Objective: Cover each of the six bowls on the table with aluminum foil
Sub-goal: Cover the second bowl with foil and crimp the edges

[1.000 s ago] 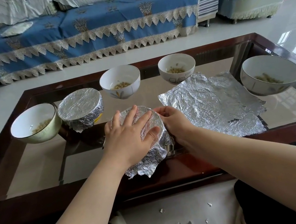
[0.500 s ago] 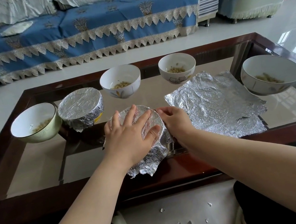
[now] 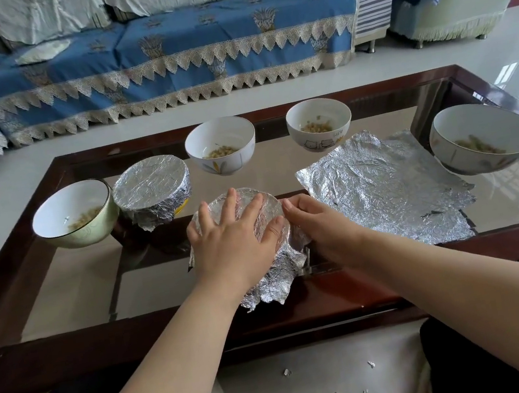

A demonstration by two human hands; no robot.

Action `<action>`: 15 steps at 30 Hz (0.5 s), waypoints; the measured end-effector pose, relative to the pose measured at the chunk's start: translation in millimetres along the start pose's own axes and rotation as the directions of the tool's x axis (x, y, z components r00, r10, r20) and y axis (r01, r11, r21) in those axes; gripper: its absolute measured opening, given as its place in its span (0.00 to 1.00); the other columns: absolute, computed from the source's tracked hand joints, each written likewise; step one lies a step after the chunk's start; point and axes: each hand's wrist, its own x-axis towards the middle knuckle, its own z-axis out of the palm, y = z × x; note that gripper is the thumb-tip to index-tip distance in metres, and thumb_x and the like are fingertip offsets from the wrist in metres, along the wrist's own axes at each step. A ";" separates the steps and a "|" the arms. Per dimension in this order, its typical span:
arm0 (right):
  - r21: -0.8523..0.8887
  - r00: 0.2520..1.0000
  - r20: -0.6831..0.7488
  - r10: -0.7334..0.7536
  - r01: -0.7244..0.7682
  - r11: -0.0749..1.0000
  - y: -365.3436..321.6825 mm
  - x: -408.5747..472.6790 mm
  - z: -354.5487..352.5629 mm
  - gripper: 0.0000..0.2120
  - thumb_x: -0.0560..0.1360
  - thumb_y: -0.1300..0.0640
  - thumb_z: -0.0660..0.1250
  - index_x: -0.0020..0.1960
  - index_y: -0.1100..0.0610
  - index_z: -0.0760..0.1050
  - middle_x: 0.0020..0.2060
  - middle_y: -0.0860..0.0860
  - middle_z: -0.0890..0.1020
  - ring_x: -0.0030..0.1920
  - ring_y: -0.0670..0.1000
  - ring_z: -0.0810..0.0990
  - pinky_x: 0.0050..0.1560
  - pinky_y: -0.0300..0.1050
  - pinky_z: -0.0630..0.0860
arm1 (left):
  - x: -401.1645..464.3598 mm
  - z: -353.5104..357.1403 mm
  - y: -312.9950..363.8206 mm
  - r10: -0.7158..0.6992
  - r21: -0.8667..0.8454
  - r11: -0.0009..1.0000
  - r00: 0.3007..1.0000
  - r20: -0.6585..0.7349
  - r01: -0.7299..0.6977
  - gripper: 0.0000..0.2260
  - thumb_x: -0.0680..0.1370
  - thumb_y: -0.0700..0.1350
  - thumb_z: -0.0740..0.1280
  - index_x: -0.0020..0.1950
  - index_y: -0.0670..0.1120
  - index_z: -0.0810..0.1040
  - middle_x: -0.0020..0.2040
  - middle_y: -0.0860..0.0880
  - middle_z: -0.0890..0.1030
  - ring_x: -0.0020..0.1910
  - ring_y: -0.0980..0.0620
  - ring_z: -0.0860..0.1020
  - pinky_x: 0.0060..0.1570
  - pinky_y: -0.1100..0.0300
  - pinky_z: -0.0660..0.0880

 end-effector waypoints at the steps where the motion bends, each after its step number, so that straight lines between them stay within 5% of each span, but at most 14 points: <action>1: 0.018 1.000 0.019 -0.007 0.006 1.000 3.0 1.7 -2.7 0.09 0.80 0.52 0.63 0.49 0.59 0.73 0.32 0.48 0.77 0.28 0.42 0.75 0.33 0.37 0.71 | 0.1 0.1 -0.5 0.003 -0.001 1.000 1.000 0.002 -0.003 0.29 0.78 0.71 0.44 0.79 0.67 0.50 0.82 0.54 0.47 0.79 0.38 0.44 0.75 0.37 0.46; 10: 0.089 0.997 -0.049 -0.057 0.061 0.994 11.1 0.2 4.2 0.10 0.81 0.58 0.60 0.56 0.63 0.75 0.35 0.49 0.81 0.30 0.41 0.78 0.32 0.35 0.74 | 1.3 0.1 -2.6 0.004 -0.005 1.000 1.000 0.006 -0.004 0.29 0.77 0.72 0.43 0.79 0.67 0.50 0.82 0.54 0.47 0.79 0.38 0.44 0.75 0.37 0.46; 15: 0.060 0.999 0.034 0.017 -0.019 0.998 2.3 4.4 -1.7 0.09 0.81 0.57 0.60 0.56 0.60 0.75 0.37 0.52 0.79 0.32 0.45 0.75 0.32 0.36 0.70 | 1.4 -1.2 -3.1 0.009 0.003 1.000 1.000 0.007 -0.009 0.29 0.77 0.71 0.44 0.79 0.67 0.49 0.82 0.55 0.47 0.79 0.38 0.44 0.75 0.38 0.46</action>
